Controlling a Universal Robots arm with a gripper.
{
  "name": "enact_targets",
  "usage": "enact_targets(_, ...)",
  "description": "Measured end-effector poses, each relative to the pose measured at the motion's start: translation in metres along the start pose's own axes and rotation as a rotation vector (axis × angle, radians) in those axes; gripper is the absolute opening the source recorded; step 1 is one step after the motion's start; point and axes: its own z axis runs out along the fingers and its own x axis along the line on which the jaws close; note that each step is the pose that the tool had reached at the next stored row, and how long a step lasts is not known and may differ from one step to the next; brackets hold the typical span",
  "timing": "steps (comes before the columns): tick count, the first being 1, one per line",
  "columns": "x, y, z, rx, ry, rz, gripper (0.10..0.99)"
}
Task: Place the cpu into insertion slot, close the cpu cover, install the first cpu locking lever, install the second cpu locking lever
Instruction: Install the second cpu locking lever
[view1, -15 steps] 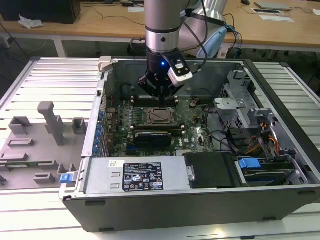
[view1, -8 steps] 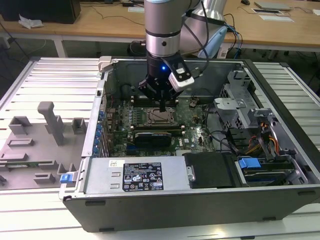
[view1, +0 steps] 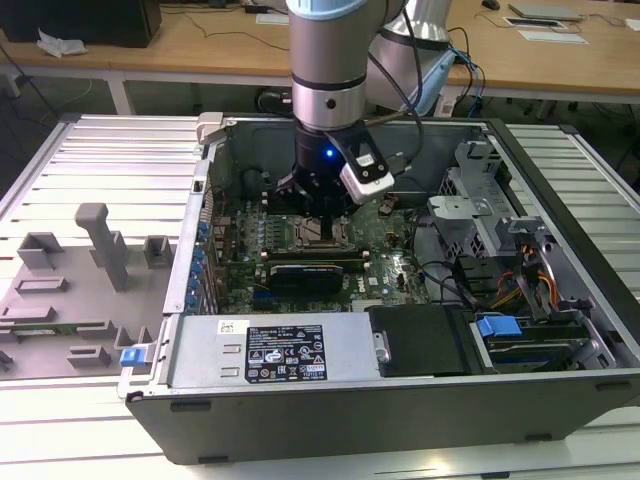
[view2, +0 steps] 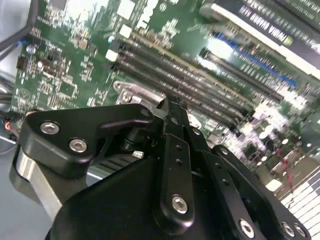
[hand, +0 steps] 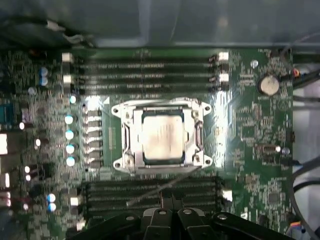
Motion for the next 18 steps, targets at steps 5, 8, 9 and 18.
enact_targets(5, 0.0000, -0.0094, 0.0010, -0.039, 0.0010, 0.003, 0.106)
enact_targets(8, 0.0011, -0.0119, 0.0022, -0.098, 0.0027, 0.006, 0.106)
enact_targets(9, 0.0016, -0.0128, 0.0027, -0.105, 0.0029, 0.007, 0.106)
enact_targets(18, 0.0160, -0.0142, 0.0194, -0.121, 0.0034, 0.008, 0.106)
